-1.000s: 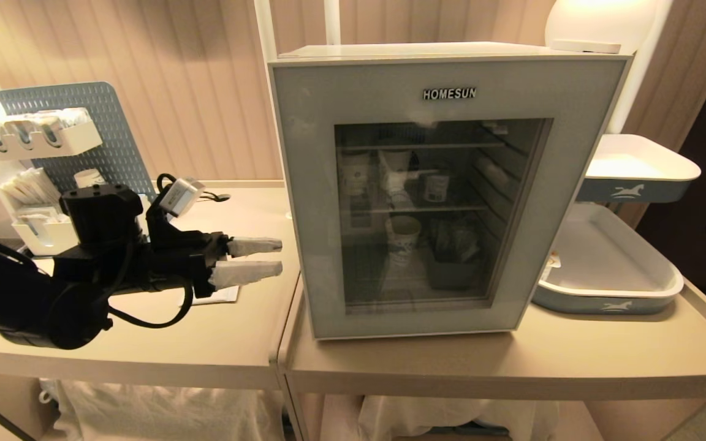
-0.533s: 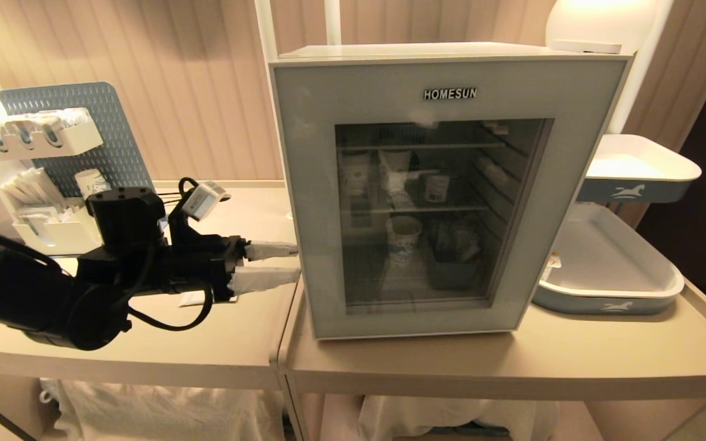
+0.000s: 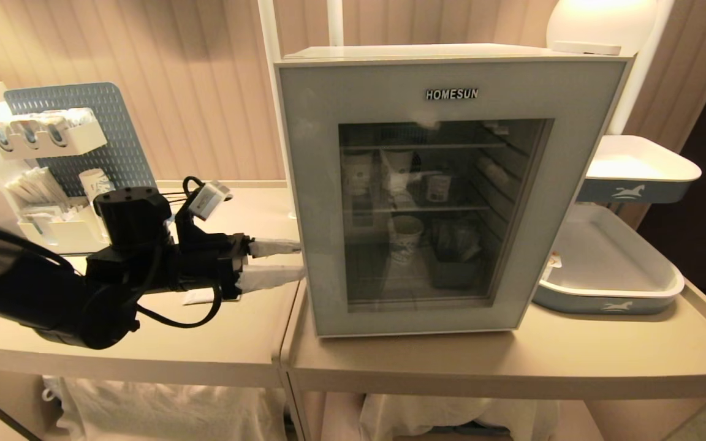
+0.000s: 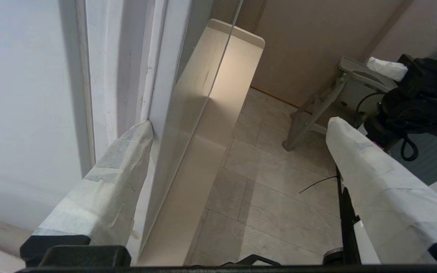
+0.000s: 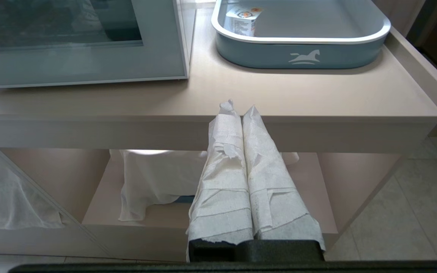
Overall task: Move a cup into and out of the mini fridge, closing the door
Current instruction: Open the freezer door
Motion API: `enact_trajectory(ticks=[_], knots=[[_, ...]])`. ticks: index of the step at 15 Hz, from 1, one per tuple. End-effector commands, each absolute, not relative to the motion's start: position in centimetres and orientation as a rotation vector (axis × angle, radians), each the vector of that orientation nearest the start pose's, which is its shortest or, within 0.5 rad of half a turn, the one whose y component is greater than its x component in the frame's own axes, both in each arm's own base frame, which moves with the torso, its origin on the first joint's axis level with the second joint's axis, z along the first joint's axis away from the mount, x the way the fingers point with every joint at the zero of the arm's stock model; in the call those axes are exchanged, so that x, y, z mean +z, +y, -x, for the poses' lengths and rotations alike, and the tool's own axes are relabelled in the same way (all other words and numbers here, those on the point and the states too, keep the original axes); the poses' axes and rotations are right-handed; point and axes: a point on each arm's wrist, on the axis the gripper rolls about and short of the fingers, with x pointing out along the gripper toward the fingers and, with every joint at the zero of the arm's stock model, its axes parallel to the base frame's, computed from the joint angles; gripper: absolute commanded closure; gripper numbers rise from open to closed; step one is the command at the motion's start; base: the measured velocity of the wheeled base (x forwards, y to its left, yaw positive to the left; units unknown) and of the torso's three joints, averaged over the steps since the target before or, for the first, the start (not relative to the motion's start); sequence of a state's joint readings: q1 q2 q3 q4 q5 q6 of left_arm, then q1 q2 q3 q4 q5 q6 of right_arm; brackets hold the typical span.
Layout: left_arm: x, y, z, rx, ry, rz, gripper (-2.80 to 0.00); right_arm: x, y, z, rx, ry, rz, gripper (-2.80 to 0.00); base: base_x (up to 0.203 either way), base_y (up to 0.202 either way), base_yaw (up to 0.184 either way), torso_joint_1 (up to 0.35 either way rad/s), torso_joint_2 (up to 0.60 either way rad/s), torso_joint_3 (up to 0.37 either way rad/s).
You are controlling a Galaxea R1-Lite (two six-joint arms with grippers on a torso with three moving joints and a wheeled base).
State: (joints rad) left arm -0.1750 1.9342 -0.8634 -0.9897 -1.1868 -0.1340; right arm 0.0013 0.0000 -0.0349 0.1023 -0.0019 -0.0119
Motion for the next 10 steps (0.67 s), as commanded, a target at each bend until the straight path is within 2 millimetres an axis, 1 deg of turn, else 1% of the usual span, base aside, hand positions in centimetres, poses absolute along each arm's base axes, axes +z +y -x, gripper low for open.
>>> enact_trajectory(ticks=[1,2,7,8,10], knots=[[15.1,-7.8,-33.8,-1.345,0.174,0.16,-2.8,7.4,0.0,2.6,0.0,0.071,0.012,0.0,0.0,0.0,0.0,0.0,0.0,0.0],[15.1,-7.6,-33.8,-1.339,0.176,0.163,-2.8,7.4,0.0,2.6,0.0,0.07,0.012,0.0,0.0,0.0,0.0,0.0,0.0,0.0],[14.8,-7.6,-34.1,-1.338,0.186,0.17,-2.8,7.5,0.0,2.6,0.0,0.069,0.012,0.0,0.0,0.0,0.0,0.0,0.0,0.0],[14.9,-7.4,-33.7,-1.333,0.184,0.169,-2.8,7.5,0.0,2.6,0.0,0.069,0.012,0.0,0.0,0.0,0.0,0.0,0.0,0.0],[15.4,-6.1,-33.2,-1.306,0.175,0.169,-2.8,7.5,0.0,2.6,0.0,0.069,0.012,0.0,0.0,0.0,0.0,0.0,0.0,0.0]])
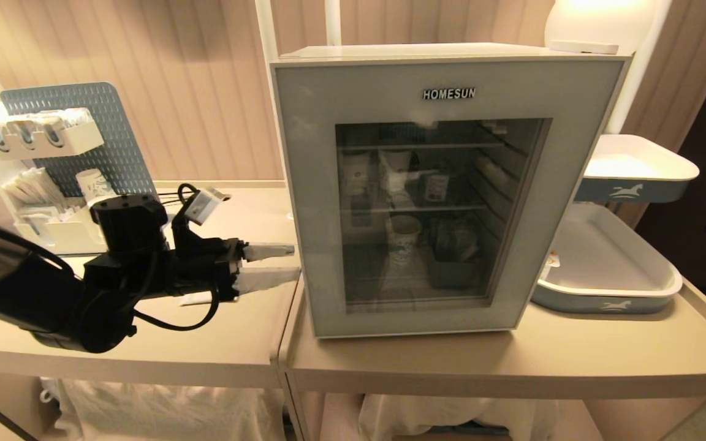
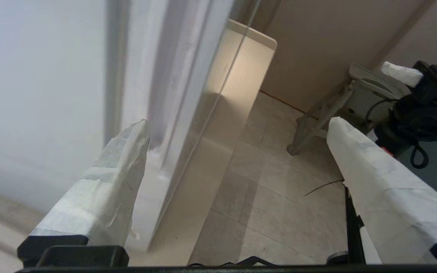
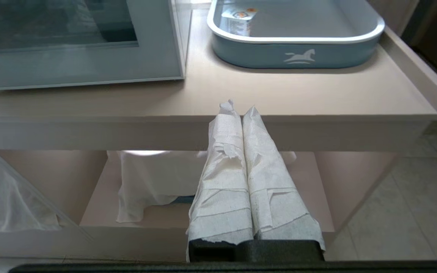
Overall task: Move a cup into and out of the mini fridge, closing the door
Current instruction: Open the freezer door
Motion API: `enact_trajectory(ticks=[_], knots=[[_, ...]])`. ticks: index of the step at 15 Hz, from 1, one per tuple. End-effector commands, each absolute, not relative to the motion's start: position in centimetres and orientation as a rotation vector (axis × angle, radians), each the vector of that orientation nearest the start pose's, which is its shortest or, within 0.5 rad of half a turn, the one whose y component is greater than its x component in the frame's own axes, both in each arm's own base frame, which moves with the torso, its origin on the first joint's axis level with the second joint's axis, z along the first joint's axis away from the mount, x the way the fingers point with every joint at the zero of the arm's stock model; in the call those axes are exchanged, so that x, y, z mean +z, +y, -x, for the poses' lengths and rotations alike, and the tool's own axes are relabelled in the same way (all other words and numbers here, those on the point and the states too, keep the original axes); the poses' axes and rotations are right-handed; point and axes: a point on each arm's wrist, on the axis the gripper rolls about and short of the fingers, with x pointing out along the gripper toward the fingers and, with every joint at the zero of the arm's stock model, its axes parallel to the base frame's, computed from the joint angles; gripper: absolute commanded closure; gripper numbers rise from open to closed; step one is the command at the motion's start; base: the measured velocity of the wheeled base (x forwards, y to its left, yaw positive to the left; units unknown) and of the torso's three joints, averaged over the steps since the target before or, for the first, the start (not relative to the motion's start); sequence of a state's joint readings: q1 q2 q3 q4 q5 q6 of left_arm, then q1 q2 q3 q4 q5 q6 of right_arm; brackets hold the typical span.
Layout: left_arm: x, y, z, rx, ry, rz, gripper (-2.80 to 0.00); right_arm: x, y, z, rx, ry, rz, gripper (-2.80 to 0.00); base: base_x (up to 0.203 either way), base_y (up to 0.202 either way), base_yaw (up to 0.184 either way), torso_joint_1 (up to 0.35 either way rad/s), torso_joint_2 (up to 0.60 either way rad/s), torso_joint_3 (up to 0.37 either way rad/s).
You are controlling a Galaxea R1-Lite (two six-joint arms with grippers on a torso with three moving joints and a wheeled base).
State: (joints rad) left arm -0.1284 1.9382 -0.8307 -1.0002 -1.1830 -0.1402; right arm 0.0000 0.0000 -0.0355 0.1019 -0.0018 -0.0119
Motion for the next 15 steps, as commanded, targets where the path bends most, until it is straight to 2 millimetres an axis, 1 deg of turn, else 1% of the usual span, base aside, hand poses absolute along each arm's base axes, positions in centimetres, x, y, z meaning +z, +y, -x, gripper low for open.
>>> enact_trajectory(ticks=[1,3,8,11,13,15], knots=[[15.4,-6.0,-33.3,-1.303,0.175,0.171,-2.8,7.5,0.0,2.6,0.0,0.069,0.012,0.0,0.0,0.0,0.0,0.0,0.0,0.0],[15.2,-6.1,-33.8,-1.304,0.18,0.175,-2.8,7.5,0.0,2.6,0.0,0.07,0.012,0.0,0.0,0.0,0.0,0.0,0.0,0.0],[15.1,-8.0,-33.8,-1.348,0.189,0.177,-2.8,7.5,0.0,2.6,0.0,0.069,0.012,0.0,0.0,0.0,0.0,0.0,0.0,0.0],[14.6,-8.4,-34.1,-1.353,0.2,0.182,-2.8,7.5,0.0,2.6,0.0,0.069,0.012,0.0,0.0,0.0,0.0,0.0,0.0,0.0],[14.7,-8.5,-34.0,-1.36,0.199,0.181,-2.8,7.5,0.0,2.6,0.0,0.071,0.012,0.0,0.0,0.0,0.0,0.0,0.0,0.0],[15.4,-8.7,-33.2,-1.375,0.188,0.173,-2.8,7.5,0.0,2.6,0.0,0.071,0.012,0.0,0.0,0.0,0.0,0.0,0.0,0.0]])
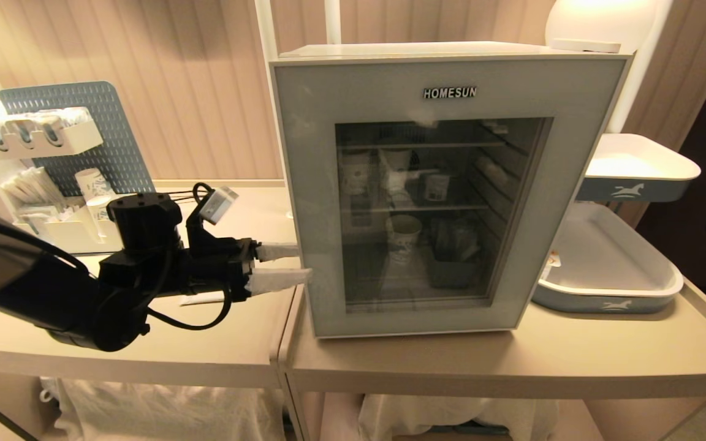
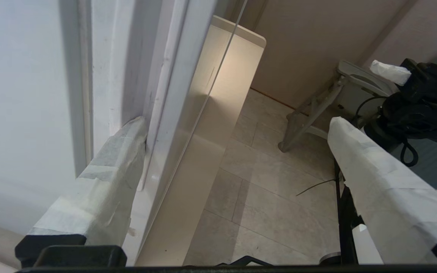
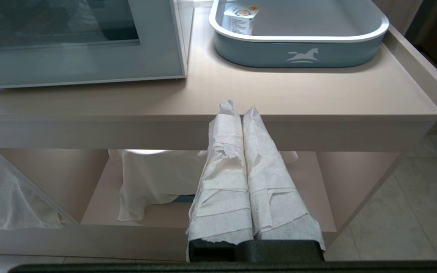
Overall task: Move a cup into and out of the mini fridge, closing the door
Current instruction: Open the freezer door
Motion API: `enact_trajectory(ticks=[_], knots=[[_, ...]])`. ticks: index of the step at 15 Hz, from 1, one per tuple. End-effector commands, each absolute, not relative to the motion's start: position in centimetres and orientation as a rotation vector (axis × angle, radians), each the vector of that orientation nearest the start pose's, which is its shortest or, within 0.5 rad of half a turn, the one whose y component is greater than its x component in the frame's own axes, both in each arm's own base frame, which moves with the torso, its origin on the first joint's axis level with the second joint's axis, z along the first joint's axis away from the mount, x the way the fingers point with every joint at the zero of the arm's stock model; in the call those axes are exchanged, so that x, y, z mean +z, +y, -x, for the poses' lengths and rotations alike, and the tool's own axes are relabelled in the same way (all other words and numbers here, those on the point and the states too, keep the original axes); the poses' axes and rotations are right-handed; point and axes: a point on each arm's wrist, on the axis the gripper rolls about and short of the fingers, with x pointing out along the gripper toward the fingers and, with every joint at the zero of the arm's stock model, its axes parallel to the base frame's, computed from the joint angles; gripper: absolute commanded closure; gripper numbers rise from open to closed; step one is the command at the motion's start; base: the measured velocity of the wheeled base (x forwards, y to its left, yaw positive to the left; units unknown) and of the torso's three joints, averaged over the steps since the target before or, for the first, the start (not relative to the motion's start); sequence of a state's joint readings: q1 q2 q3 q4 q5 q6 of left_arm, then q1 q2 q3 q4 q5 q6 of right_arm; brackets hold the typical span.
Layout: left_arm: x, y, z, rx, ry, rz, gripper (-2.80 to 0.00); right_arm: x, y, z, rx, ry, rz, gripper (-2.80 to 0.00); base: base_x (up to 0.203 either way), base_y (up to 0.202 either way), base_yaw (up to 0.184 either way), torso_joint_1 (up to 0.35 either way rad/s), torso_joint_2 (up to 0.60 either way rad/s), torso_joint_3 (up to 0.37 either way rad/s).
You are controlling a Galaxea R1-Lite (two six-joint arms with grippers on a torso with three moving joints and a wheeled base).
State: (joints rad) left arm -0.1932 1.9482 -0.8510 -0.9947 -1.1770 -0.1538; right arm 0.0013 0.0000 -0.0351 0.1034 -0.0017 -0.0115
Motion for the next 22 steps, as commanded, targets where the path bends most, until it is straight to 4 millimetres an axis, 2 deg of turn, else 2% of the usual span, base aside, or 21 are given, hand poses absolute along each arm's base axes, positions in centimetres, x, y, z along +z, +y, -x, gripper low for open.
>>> enact_trajectory(ticks=[1,4,10,13,14,18,22], knots=[[16.0,-8.8,-32.5,-1.383,0.179,0.168,-2.8,7.5,0.0,2.6,0.0,0.071,0.012,0.0,0.0,0.0,0.0,0.0,0.0,0.0],[17.6,-9.0,-30.0,-1.413,0.152,0.154,-2.8,7.5,0.0,2.6,0.0,0.071,0.012,0.0,0.0,0.0,0.0,0.0,0.0,0.0],[18.9,-8.6,-24.1,-1.449,0.142,0.147,-2.8,7.5,0.0,2.6,0.0,0.071,0.012,0.0,0.0,0.0,0.0,0.0,0.0,0.0],[17.8,-7.5,-21.5,-1.421,0.193,0.18,-2.8,7.5,0.0,2.6,0.0,0.071,0.012,0.0,0.0,0.0,0.0,0.0,0.0,0.0],[17.3,-6.6,-21.6,-1.375,0.209,0.195,0.0,7.5,0.0,2.6,0.0,0.071,0.012,0.0,0.0,0.0,0.0,0.0,0.0,0.0],[13.8,-5.1,-25.2,-1.261,0.32,0.268,0.0,7.5,0.0,2.6,0.0,0.071,0.012,0.0,0.0,0.0,0.0,0.0,0.0,0.0],[11.6,-6.1,-30.1,-1.189,0.36,0.28,0.0,7.5,0.0,2.6,-0.001,0.071,0.012,0.0,0.0,0.0,0.0,0.0,0.0,0.0]])
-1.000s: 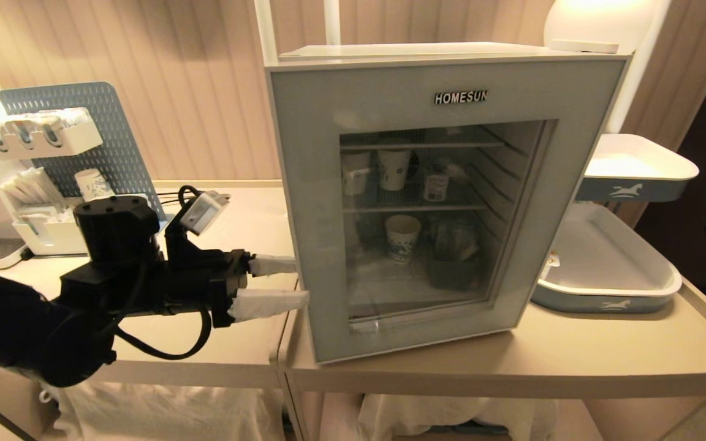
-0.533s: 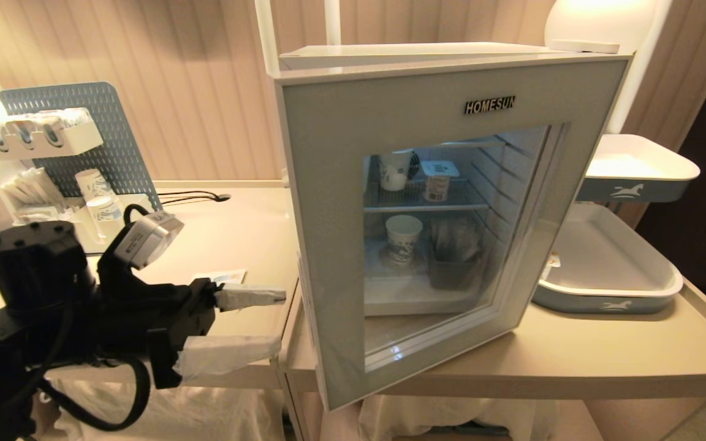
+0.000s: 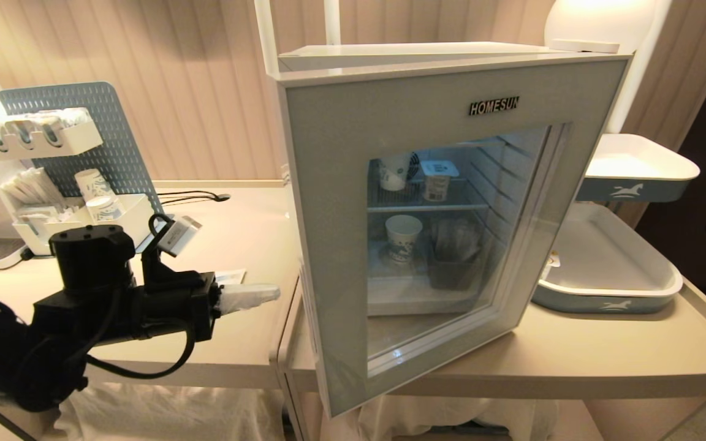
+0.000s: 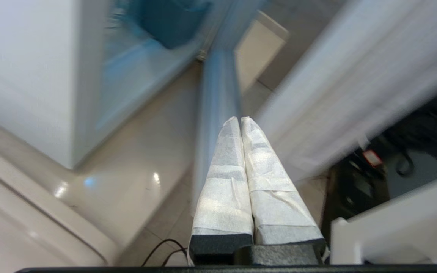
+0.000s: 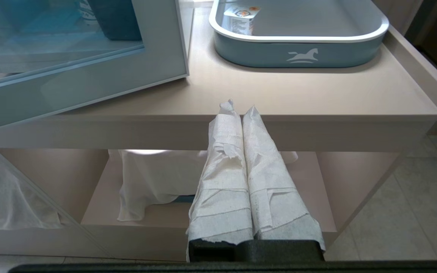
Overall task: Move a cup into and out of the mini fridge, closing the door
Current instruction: Open the freezer door
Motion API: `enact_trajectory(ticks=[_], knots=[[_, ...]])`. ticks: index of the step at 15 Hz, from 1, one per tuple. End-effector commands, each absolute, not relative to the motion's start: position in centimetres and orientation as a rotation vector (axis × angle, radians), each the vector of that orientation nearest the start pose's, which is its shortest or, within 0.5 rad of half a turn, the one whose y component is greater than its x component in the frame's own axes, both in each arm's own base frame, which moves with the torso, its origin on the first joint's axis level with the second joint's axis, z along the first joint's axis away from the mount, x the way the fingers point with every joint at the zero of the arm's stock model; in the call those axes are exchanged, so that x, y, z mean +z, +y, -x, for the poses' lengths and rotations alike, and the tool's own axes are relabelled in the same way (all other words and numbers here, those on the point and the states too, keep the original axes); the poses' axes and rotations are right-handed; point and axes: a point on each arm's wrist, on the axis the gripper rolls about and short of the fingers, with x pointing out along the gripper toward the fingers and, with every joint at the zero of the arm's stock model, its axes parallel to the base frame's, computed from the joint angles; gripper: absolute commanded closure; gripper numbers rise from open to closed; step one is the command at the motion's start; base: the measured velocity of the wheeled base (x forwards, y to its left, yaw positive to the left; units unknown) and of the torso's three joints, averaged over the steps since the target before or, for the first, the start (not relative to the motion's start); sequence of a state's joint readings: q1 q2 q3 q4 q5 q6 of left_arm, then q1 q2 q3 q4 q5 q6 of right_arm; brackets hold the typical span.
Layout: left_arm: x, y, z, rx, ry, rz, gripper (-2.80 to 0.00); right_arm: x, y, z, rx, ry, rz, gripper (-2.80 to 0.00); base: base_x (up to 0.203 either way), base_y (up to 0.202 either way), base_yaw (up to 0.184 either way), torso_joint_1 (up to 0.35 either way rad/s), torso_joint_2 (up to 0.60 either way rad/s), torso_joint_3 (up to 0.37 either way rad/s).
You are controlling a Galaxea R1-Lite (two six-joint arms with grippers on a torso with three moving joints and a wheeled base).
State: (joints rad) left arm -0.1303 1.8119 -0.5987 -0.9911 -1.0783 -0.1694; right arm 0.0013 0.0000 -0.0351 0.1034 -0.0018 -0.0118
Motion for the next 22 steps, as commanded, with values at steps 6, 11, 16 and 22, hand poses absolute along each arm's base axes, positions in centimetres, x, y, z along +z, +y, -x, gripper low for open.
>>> enact_trajectory(ticks=[6,11,16,22], knots=[[10.7,-12.7,-29.5,-1.232,0.412,0.238,0.0,7.5,0.0,2.6,0.0,0.071,0.012,0.0,0.0,0.0,0.0,0.0,0.0,0.0],[13.7,-16.5,-23.9,-1.437,0.369,0.193,0.0,7.5,0.0,2.6,0.0,0.071,0.012,0.0,0.0,0.0,0.0,0.0,0.0,0.0],[16.0,-20.4,-16.6,-1.71,0.412,0.11,0.0,7.5,0.0,2.6,-0.001,0.071,0.012,0.0,0.0,0.0,0.0,0.0,0.0,0.0],[14.3,-15.0,-20.5,-1.372,0.436,0.144,0.0,7.5,0.0,2.6,0.0,0.071,0.012,0.0,0.0,0.0,0.0,0.0,0.0,0.0]])
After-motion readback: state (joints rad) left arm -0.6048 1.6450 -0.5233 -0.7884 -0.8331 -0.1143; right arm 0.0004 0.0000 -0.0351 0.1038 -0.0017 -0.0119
